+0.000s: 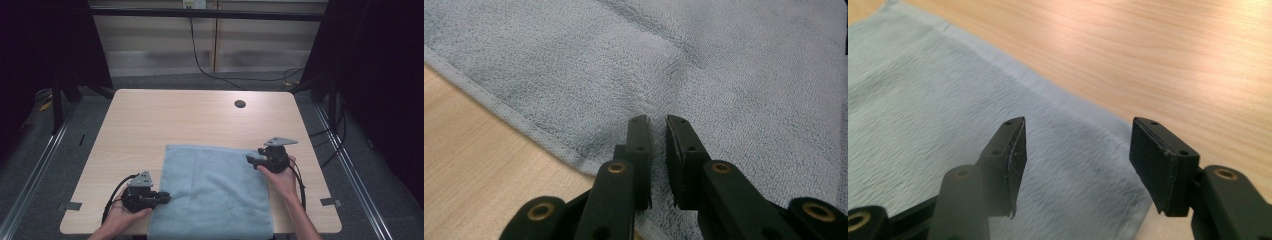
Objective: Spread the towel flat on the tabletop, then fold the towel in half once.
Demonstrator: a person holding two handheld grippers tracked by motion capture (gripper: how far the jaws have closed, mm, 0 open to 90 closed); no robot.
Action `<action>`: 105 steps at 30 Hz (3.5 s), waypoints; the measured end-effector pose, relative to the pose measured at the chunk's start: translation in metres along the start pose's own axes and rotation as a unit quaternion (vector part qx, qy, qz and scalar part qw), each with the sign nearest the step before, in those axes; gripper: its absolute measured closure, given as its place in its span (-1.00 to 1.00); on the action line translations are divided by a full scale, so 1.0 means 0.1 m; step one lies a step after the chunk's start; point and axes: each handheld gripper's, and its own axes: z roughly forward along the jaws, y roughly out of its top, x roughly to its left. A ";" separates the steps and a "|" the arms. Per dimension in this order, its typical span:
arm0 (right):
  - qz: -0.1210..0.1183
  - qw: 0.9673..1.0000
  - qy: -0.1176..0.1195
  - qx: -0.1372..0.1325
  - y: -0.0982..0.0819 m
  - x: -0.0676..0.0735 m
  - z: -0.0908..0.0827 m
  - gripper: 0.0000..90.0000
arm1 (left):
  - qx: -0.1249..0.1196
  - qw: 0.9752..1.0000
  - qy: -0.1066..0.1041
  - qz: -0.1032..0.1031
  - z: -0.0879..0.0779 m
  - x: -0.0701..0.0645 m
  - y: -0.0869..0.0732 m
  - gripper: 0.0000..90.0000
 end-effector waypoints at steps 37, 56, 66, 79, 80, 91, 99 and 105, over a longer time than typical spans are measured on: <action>-0.008 1.000 0.010 0.028 -0.09 -0.06 0.18 0.83 | -0.085 0.987 0.104 -0.088 0.26 0.98 0.68 0.02; -0.008 1.000 0.010 0.027 -0.12 -0.03 0.16 0.82 | -0.030 0.992 0.120 -0.023 0.46 0.96 0.68 0.18; 0.003 0.999 0.037 0.024 -0.12 -0.01 0.15 0.88 | -0.029 0.996 0.081 -0.029 0.45 0.92 0.65 0.88; 0.018 0.995 0.084 -0.055 0.24 0.00 -0.16 0.91 | -0.098 0.991 0.056 -0.064 -0.02 0.89 0.77 0.88; 0.017 0.995 0.083 -0.058 0.28 0.00 -0.18 0.91 | -0.108 0.991 0.053 -0.065 -0.06 0.89 0.79 0.88; 0.000 0.990 0.085 -0.109 0.95 -0.05 -0.41 0.91 | -0.161 0.982 0.079 -0.057 -0.45 0.96 1.13 0.89; -0.018 0.987 0.081 -0.137 1.31 -0.05 -0.48 0.91 | -0.186 0.977 0.095 -0.043 -0.72 0.98 1.42 0.89; -0.022 0.985 0.075 -0.151 1.55 -0.10 -0.53 0.91 | -0.196 0.973 0.114 -0.035 -0.90 0.98 1.69 0.89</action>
